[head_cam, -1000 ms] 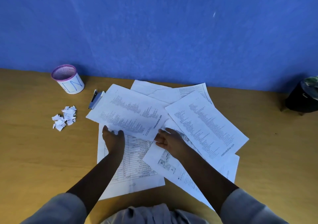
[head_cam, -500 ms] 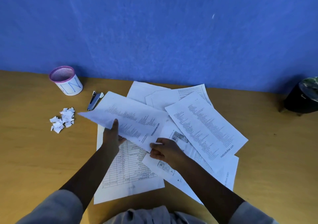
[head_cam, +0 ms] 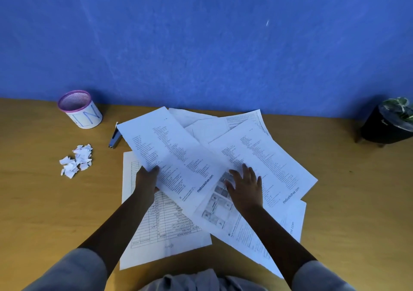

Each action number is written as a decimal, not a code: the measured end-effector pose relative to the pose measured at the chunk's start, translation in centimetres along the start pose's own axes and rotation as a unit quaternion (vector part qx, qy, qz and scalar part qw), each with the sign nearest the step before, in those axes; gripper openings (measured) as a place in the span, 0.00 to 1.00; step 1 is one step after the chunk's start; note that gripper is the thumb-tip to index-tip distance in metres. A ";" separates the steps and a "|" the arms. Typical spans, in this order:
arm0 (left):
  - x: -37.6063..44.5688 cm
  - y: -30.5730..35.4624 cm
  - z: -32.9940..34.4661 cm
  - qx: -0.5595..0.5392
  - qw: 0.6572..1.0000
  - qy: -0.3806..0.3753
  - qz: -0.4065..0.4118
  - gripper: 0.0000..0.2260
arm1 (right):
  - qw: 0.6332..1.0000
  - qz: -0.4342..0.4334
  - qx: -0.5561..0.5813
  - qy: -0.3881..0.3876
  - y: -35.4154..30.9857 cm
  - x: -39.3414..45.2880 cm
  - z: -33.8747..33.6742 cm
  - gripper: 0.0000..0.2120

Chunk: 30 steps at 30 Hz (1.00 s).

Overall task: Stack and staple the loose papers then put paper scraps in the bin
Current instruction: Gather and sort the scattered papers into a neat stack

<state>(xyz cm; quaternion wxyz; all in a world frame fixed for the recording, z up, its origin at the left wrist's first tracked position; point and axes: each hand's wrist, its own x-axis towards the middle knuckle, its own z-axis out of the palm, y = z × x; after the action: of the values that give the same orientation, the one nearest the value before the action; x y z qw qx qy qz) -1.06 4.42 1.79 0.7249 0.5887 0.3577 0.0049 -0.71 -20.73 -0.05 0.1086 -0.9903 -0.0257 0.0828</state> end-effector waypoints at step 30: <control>-0.5 -1.8 4.7 0.080 0.992 -0.094 -0.038 0.12 | 0.986 -0.097 0.061 -0.119 -4.1 1.0 0.2 0.30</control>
<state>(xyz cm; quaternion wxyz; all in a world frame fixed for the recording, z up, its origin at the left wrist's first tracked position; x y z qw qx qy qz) 0.24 -0.36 0.74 0.7057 0.6283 0.3097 -0.1065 0.09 -16.58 0.48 0.1726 -0.9576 -0.1290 0.1909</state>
